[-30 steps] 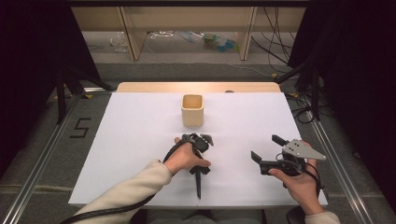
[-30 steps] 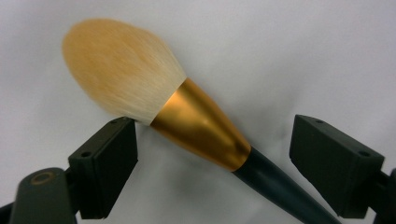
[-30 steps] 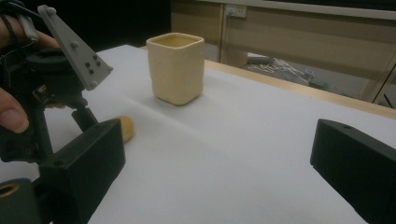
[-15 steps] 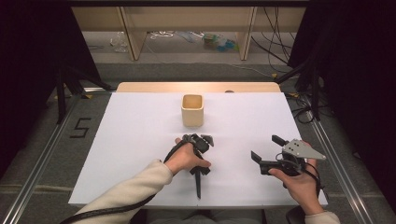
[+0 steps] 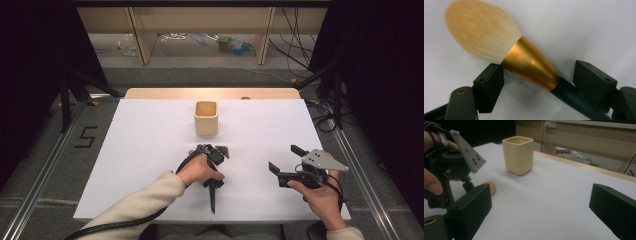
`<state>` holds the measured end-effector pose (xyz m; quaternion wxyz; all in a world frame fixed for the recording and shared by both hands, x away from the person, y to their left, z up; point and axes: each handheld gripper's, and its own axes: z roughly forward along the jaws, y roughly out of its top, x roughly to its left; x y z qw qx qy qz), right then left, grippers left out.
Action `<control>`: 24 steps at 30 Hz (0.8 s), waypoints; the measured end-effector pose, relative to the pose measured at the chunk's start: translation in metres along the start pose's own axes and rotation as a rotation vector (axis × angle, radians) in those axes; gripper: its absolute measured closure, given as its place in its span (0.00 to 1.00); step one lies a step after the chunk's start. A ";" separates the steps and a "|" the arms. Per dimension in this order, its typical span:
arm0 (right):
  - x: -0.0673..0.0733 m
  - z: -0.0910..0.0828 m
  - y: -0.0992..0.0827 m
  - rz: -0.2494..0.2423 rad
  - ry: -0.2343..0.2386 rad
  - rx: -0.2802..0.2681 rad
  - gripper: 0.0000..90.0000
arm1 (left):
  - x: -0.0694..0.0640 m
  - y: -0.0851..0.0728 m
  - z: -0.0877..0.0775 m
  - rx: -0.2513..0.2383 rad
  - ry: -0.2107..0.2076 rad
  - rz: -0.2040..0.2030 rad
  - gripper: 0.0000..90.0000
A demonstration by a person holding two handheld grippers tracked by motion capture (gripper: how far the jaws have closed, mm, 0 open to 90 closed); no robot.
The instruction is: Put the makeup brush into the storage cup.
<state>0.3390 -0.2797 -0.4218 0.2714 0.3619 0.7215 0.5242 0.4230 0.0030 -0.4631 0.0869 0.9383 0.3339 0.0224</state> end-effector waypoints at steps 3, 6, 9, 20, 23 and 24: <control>0.000 0.000 0.000 0.000 0.000 -0.001 0.06 | 0.001 0.000 -0.001 0.007 -0.004 0.003 0.32; -0.001 0.000 0.000 -0.010 -0.003 -0.007 0.06 | 0.002 0.001 -0.003 0.019 -0.006 0.009 0.36; -0.001 0.000 0.000 -0.010 -0.004 -0.008 0.07 | 0.002 0.001 -0.004 0.021 -0.006 0.024 0.43; 0.000 0.000 0.000 0.004 0.001 -0.008 0.08 | 0.003 0.002 -0.007 0.065 -0.014 0.092 0.75; 0.000 0.000 0.000 0.006 0.000 -0.006 0.08 | 0.004 0.003 -0.007 0.069 -0.022 0.097 0.75; 0.000 0.000 0.000 0.006 0.000 -0.006 0.08 | 0.005 0.003 -0.007 0.071 -0.023 0.101 0.75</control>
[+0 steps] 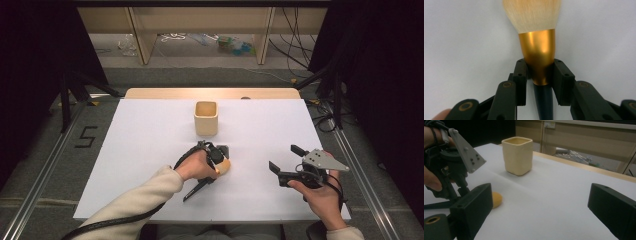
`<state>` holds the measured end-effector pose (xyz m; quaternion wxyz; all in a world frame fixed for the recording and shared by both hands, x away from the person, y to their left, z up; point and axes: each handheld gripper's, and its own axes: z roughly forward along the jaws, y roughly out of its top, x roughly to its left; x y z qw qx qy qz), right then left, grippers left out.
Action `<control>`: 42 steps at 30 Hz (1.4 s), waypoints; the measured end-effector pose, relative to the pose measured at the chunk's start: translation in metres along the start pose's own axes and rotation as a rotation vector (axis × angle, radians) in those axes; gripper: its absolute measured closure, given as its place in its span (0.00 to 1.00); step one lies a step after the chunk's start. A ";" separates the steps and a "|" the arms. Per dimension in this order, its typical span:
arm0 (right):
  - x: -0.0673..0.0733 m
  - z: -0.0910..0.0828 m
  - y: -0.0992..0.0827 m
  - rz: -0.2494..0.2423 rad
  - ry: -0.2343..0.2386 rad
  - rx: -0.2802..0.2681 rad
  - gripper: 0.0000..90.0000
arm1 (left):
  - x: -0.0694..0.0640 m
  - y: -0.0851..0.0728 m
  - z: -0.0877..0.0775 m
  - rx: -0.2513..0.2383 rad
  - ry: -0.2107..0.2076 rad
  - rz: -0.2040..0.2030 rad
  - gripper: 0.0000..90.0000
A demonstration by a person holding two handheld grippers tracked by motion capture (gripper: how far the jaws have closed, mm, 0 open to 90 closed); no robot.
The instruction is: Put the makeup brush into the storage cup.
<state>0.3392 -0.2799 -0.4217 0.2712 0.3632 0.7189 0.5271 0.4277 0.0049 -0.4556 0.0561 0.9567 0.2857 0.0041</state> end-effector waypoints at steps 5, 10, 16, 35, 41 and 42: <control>0.000 0.000 0.000 -0.001 -0.003 0.000 0.08 | 0.000 0.000 0.000 0.002 -0.001 0.019 0.75; 0.000 0.000 0.000 0.001 0.000 0.001 0.08 | 0.001 0.000 0.000 -0.001 -0.002 0.030 0.75; 0.000 0.000 0.000 -0.004 -0.005 0.003 0.09 | 0.001 -0.001 0.000 -0.003 -0.003 0.037 0.75; 0.000 0.000 0.000 -0.001 -0.005 0.003 0.09 | 0.003 -0.013 -0.002 -0.076 -0.014 0.025 0.76; 0.000 0.000 0.000 -0.002 -0.007 0.002 0.09 | 0.004 -0.020 -0.010 -0.130 -0.025 0.014 0.76; 0.000 0.000 0.000 -0.002 -0.007 0.002 0.09 | 0.002 -0.021 -0.010 -0.157 -0.028 -0.011 0.76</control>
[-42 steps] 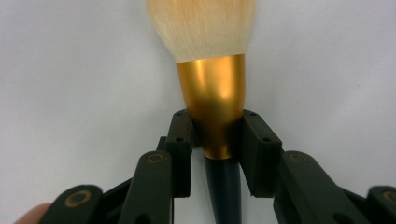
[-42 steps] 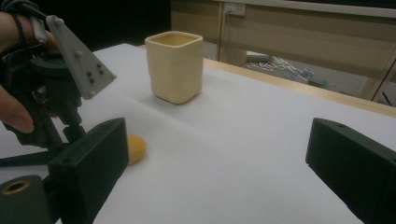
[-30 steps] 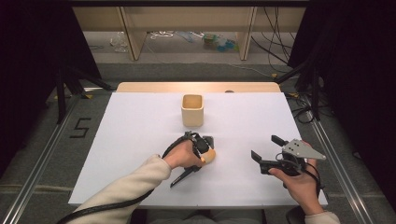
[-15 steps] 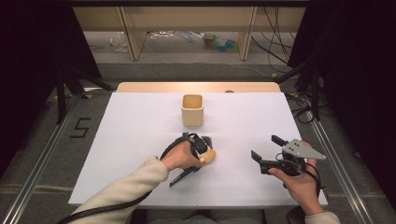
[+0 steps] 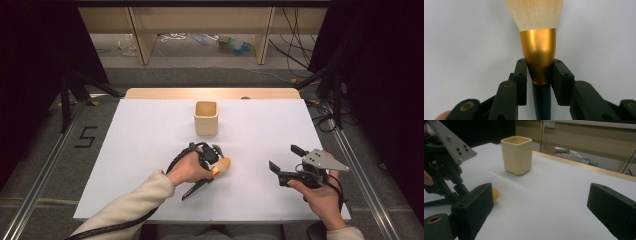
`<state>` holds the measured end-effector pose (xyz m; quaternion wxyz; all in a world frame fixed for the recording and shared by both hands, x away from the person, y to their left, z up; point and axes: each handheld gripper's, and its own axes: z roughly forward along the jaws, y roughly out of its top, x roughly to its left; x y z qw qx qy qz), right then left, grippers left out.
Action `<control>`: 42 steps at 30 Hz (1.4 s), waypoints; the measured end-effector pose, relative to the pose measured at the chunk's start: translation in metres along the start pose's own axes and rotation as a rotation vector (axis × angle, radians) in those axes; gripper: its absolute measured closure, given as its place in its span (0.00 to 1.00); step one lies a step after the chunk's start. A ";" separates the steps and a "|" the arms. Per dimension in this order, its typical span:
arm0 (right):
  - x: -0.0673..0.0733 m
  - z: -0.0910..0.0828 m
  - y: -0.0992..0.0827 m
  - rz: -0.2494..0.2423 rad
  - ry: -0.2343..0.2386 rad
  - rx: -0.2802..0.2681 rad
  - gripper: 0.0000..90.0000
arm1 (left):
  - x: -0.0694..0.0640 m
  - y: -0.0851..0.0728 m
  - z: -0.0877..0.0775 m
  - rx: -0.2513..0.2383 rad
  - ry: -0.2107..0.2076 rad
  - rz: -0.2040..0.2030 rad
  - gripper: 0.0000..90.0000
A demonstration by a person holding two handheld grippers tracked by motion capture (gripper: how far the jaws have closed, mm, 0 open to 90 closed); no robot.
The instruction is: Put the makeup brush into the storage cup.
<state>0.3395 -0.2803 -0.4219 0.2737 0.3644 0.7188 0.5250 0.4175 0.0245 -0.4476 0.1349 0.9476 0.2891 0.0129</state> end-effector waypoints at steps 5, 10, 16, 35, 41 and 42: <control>0.000 0.000 0.000 -0.001 -0.002 0.000 0.09 | 0.001 -0.005 -0.011 -0.060 -0.005 -0.003 0.76; 0.000 0.000 0.000 -0.001 -0.003 0.001 0.09 | 0.001 -0.008 -0.016 -0.092 -0.015 -0.010 0.76; 0.000 0.000 0.000 -0.001 -0.004 0.001 0.09 | 0.004 -0.012 -0.022 -0.136 -0.017 -0.017 0.76; 0.000 0.000 0.000 -0.001 -0.009 -0.003 0.09 | 0.006 -0.027 -0.037 -0.311 -0.017 -0.035 0.76; 0.000 0.001 0.000 0.007 0.002 -0.019 0.09 | 0.008 -0.032 -0.042 -0.341 -0.013 -0.014 0.76; 0.000 0.001 0.000 0.007 0.002 -0.019 0.09 | 0.008 -0.033 -0.043 -0.349 -0.017 -0.017 0.76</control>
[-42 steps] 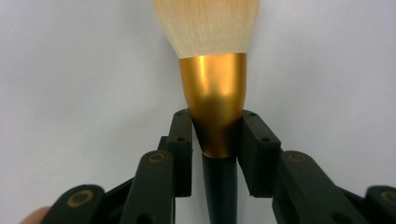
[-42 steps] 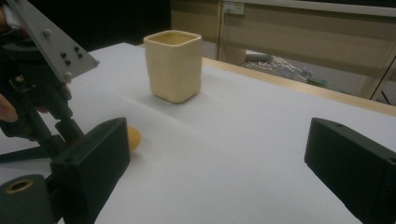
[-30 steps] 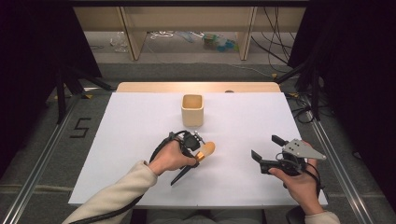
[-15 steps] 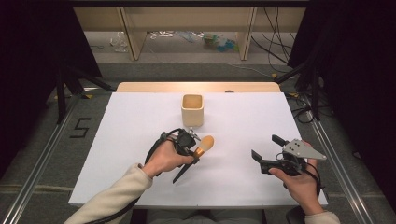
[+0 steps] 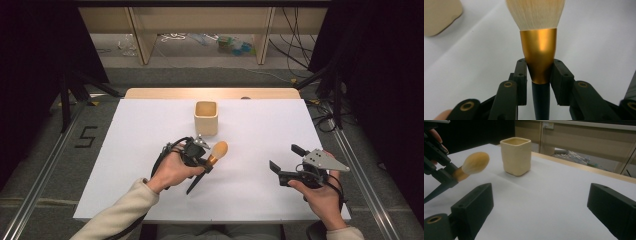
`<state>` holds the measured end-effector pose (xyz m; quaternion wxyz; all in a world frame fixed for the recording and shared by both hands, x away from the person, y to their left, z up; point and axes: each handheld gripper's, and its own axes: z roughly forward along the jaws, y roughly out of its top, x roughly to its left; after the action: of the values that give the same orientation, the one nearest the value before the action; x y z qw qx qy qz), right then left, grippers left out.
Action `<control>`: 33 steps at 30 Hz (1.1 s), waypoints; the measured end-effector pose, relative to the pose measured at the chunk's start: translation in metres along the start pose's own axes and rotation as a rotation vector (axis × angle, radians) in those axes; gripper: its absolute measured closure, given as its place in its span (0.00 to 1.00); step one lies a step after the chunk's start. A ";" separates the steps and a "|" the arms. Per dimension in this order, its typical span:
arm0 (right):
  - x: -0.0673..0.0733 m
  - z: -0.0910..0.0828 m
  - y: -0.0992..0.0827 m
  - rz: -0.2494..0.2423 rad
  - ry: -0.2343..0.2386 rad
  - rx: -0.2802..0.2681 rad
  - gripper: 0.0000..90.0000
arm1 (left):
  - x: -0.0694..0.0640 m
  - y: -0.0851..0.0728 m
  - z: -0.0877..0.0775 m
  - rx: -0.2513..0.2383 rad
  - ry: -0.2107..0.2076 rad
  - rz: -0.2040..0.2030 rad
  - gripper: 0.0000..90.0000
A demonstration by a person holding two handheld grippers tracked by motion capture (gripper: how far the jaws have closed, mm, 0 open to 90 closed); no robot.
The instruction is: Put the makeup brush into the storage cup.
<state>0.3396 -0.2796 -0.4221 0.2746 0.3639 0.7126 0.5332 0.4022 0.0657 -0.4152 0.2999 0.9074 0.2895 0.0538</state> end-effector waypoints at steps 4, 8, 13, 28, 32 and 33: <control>0.000 0.000 0.000 -0.002 0.000 -0.002 0.09 | 0.000 -0.003 -0.002 -0.066 0.016 0.006 0.76; 0.000 -0.002 0.001 -0.009 -0.008 0.012 0.09 | -0.001 -0.004 -0.004 -0.148 0.028 -0.033 0.76; 0.000 0.000 0.000 0.000 0.001 -0.003 0.09 | 0.000 -0.006 -0.010 -0.216 0.029 -0.029 0.76; -0.001 -0.002 0.001 -0.011 -0.014 0.010 0.09 | -0.004 -0.012 -0.029 -0.460 0.062 -0.035 0.76; -0.001 -0.004 0.002 -0.012 -0.011 0.035 0.09 | -0.004 -0.012 -0.032 -0.477 0.066 -0.035 0.76; -0.001 -0.004 0.002 -0.012 -0.011 0.035 0.09 | -0.004 -0.013 -0.034 -0.495 0.069 -0.035 0.76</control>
<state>0.3375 -0.2823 -0.4195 0.2752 0.3673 0.7225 0.5170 0.3833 0.0894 -0.3945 0.5040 0.7987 0.2930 0.1489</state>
